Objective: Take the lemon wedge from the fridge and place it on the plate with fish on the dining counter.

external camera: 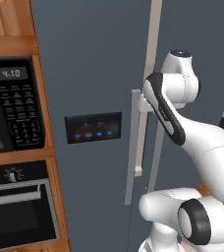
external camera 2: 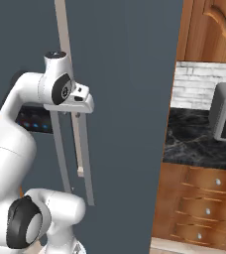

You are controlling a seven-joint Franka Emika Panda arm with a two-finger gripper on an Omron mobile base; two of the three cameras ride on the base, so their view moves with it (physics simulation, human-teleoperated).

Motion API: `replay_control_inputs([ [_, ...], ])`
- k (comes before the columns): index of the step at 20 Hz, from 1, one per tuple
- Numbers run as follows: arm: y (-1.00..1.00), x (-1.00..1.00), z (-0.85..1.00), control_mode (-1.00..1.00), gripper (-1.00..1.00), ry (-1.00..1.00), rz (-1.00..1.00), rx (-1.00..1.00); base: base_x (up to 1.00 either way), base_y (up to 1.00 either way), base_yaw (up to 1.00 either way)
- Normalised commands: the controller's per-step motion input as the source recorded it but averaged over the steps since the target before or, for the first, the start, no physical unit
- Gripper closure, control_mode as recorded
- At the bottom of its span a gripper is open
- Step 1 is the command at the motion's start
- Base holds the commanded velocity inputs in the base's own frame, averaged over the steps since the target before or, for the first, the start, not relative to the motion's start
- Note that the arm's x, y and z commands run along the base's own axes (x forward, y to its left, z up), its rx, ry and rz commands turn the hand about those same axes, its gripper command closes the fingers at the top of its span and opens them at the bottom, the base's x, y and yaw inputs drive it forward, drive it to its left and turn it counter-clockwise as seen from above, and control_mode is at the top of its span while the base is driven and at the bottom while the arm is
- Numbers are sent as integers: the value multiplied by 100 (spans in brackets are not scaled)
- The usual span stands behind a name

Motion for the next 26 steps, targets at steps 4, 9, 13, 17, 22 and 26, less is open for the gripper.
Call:
replay_control_inputs([
  [4,0,-5,0,-100,-100,-1,0,0,0,0,0],
  [9,6,-5,0,-100,-100,-5,0,0,0,0,0],
  [13,1,-17,-6,100,-100,0,0,0,-41,0,0],
  [17,0,0,0,100,-100,0,0,0,-78,0,0],
  [22,0,0,0,100,-100,0,0,0,-52,-1,0],
  [26,0,0,0,100,-100,0,0,0,-54,-1,0],
])
